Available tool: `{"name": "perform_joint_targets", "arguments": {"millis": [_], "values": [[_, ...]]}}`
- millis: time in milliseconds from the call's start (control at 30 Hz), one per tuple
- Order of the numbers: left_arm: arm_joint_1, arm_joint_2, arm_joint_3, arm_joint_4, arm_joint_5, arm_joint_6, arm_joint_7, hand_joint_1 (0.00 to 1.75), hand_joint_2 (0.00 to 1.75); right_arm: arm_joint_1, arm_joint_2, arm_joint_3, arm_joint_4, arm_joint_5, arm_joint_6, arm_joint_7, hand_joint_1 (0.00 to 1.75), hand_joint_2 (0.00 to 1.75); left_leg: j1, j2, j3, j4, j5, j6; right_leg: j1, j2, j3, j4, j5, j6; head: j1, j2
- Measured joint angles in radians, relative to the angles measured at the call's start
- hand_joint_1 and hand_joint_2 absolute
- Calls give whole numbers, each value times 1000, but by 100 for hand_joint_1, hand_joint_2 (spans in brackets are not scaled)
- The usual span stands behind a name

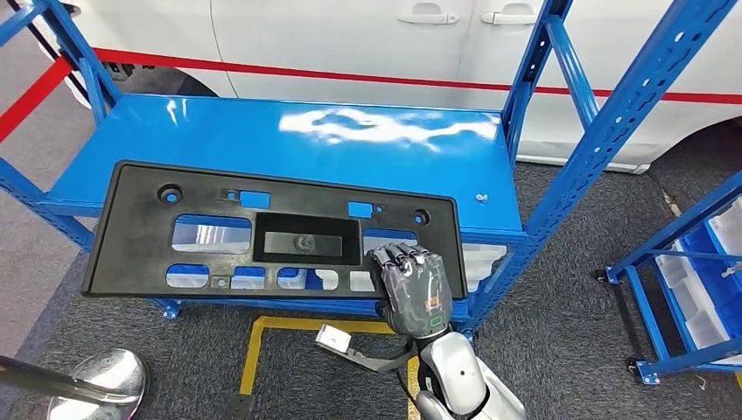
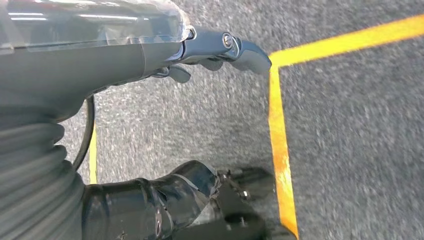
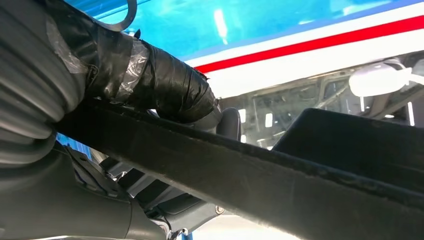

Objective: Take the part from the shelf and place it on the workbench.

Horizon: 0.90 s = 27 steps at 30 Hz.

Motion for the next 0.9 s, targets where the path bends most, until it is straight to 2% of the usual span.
{"name": "perform_joint_targets", "arguments": {"millis": [33,67,100,167,200,233,267,367,400,500,533,567,600,667,700,733,767,800,867,900], "values": [[0,0,0,0,0,0,0,0,175,1,0,-1,0,2,-1,0,175,175,2,2,-2,-4,8,8,0,1,-4,6,-6,5,0,0],[0,0,0,0,0,0,0,0,175,1,0,-2,-1,4,-3,0,175,175,5,4,-6,-9,17,16,0,3,-13,26,-26,10,1,0],[-1,-1,0,0,0,0,-1,0,175,2,0,-4,-1,5,-5,0,175,175,7,5,-13,-12,25,23,-1,4,-31,68,-61,13,1,0],[-2,0,0,0,0,0,-1,0,175,5,0,-5,-2,7,-10,0,175,175,5,7,-31,-10,37,29,-3,5,-78,197,-141,18,2,0],[-1,0,0,0,0,0,-1,0,175,7,0,-5,-2,7,-12,1,175,175,5,7,-41,-7,42,28,-4,4,-95,252,-166,20,2,0],[0,0,0,0,0,0,-1,0,175,10,0,-6,-2,8,-12,2,175,175,4,7,-50,-4,46,27,-5,4,-97,275,-172,21,2,0],[0,0,0,0,0,0,-1,0,175,12,0,-6,-2,8,-13,3,175,175,4,7,-59,1,49,26,-6,4,-77,257,-159,21,2,0],[0,-2,0,0,0,1,-1,0,175,13,0,-10,-3,7,-13,4,175,175,3,6,-78,16,56,17,-6,4,45,61,-94,12,2,0],[0,-3,0,0,0,1,-1,0,175,13,1,-11,-3,6,-13,4,175,175,2,6,-82,19,59,12,-4,4,68,18,-83,8,2,0],[0,-3,0,0,1,1,-1,0,175,14,3,-15,-4,-3,-14,4,175,175,0,6,-87,17,72,-8,1,6,65,3,-69,-6,2,0],[0,-3,0,0,1,1,-1,0,175,15,4,-16,-4,-6,-14,4,175,175,1,5,-91,20,68,-14,-1,4,62,0,-62,-13,2,0],[0,-4,0,0,1,2,-1,0,175,15,5,-17,-4,-10,-14,3,175,175,2,4,-99,35,52,-20,-4,3,57,-5,-54,-20,1,0],[0,-4,0,0,1,2,-1,0,175,15,6,-18,-4,-15,-14,3,175,175,3,3,-112,66,25,-25,-7,2,51,-9,-45,-28,1,0],[1,-4,0,0,1,2,-1,0,175,16,9,-19,-5,-27,-14,-1,175,175,5,3,-157,191,-62,-33,-6,0,32,-9,-30,-36,0,0],[1,-4,0,0,1,2,-1,0,175,17,9,-19,-5,-32,-14,-3,175,175,6,3,-175,253,-94,-36,-5,-1,23,-9,-23,-36,0,0],[2,-4,0,0,1,2,-1,0,175,18,10,-19,-5,-36,-14,-5,175,175,6,3,-180,292,-111,-38,-4,-1,12,-7,-16,-36,0,0],[2,-4,0,0,1,2,-1,0,175,20,10,-19,-5,-40,-14,-8,175,175,6,4,-164,285,-106,-38,-3,-1,4,-6,-10,-34,0,0],[2,-4,0,0,1,2,-1,0,175,22,10,-20,-5,-43,-14,-10,175,175,6,4,-128,238,-85,-37,-3,-1,-4,-4,-5,-32,0,0],[1,-4,0,0,2,3,-1,0,175,23,10,-21,-8,-48,-15,-13,175,175,5,3,-32,89,-41,-29,-1,0,-15,0,4,-26,0,0],[-1,-4,0,0,2,4,-2,0,175,23,11,-22,-10,-50,-15,-13,175,175,2,2,-1,34,-27,-23,0,0,-18,2,9,-21,0,0]]}}
